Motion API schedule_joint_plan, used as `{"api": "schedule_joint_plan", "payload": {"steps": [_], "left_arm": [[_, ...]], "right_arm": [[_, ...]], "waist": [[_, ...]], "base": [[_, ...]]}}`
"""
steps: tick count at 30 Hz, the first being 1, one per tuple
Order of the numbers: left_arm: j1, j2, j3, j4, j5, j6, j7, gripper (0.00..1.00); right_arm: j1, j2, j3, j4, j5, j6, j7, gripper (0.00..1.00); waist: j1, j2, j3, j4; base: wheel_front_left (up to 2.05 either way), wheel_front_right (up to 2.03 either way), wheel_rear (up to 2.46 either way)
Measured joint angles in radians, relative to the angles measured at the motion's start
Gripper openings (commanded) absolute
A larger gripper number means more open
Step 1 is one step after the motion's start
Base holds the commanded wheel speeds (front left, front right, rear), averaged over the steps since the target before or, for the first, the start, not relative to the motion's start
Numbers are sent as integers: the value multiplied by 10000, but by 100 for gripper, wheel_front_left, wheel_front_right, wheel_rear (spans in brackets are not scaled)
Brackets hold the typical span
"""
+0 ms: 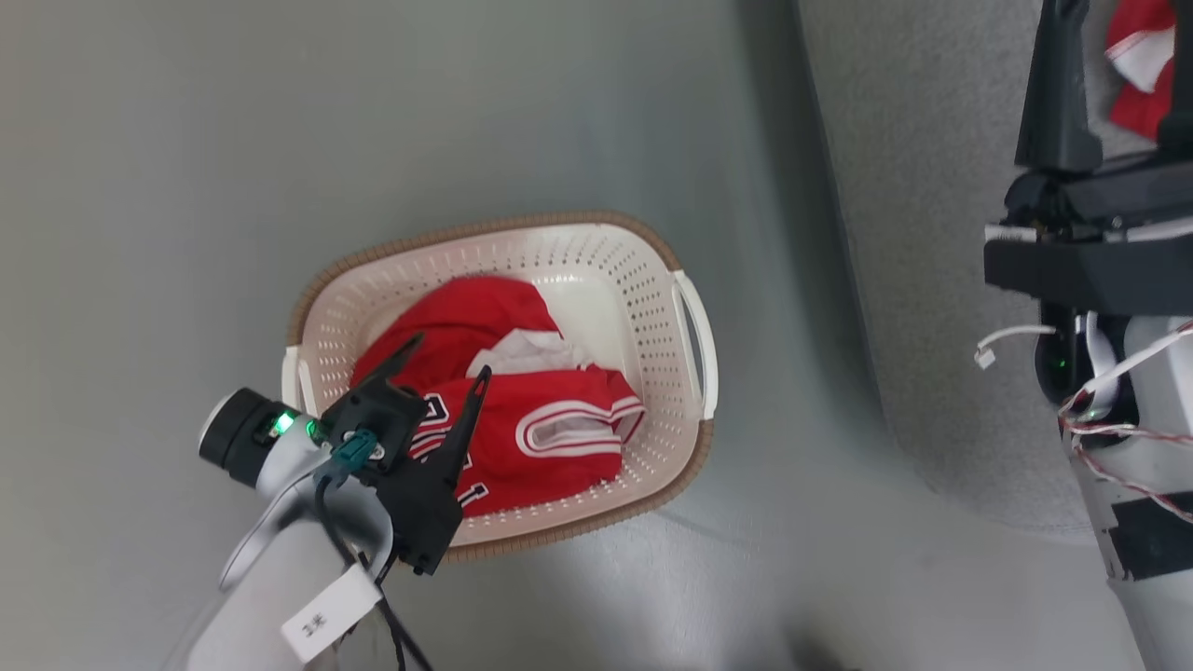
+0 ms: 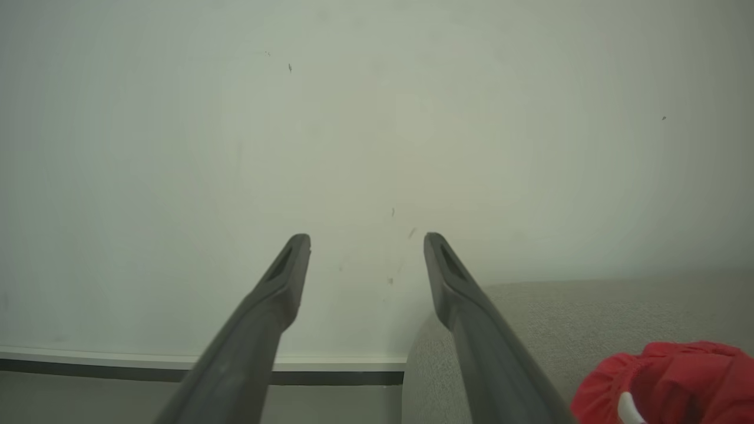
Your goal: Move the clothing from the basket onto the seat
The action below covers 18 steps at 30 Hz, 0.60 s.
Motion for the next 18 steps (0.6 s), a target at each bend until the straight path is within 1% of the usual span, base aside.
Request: {"api": "schedule_joint_plan", "payload": {"steps": [5,10,18], "left_arm": [[-517,105,-435,537,360,-174,174,100],[-885,36,-792,1091,690,-253,184,100],[-1390,-27,-1057,1799,865,-311,163,100]], "right_arm": [[-625,102,105,-94,-102,13,-2,100],[-1037,226,198,-33,-178,29,-4,100],[-1313,508,399,33,-249,104,-10,100]], "waist": [[0,0,749,-77],[0,1,1421,-163],[-1,-1,2084,-344]], "base": [[0,0,0],[0,0,0],[0,0,0]]}}
